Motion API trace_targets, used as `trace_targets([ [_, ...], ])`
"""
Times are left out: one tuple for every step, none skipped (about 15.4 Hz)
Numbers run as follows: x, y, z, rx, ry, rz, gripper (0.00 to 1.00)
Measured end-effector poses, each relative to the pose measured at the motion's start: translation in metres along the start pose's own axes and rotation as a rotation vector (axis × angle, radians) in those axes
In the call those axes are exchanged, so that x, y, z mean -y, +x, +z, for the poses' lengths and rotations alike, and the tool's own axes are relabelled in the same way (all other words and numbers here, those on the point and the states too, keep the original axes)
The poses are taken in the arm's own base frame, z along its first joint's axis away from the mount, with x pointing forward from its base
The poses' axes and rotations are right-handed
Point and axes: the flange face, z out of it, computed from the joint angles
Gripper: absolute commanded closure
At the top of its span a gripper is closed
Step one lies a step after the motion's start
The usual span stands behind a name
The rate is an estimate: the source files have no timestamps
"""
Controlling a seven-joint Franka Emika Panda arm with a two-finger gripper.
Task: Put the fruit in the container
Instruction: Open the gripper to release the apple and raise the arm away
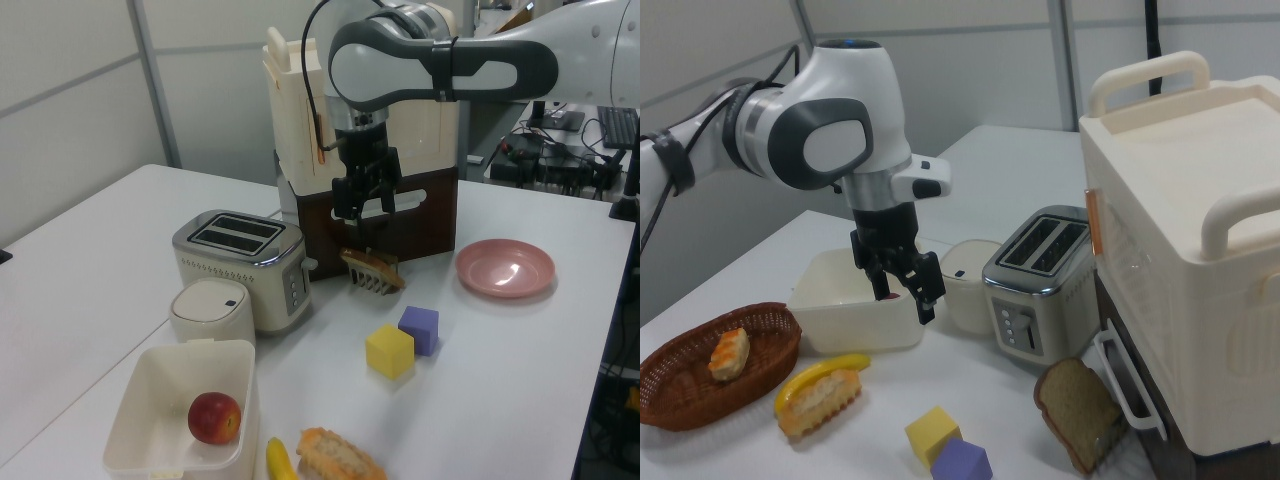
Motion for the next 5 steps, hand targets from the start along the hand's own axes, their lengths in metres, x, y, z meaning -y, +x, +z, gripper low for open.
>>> trace_targets([
  [-0.004,0.000,0.001,0.002,0.004,0.001,0.00],
  [-0.006,0.001,0.003,0.005,0.004,0.002,0.00],
  [-0.007,0.002,0.007,0.011,0.002,0.001,0.00],
  [-0.008,0.004,0.011,0.019,0.001,0.002,0.00],
  [-0.008,0.006,0.017,0.026,-0.003,0.002,0.00],
])
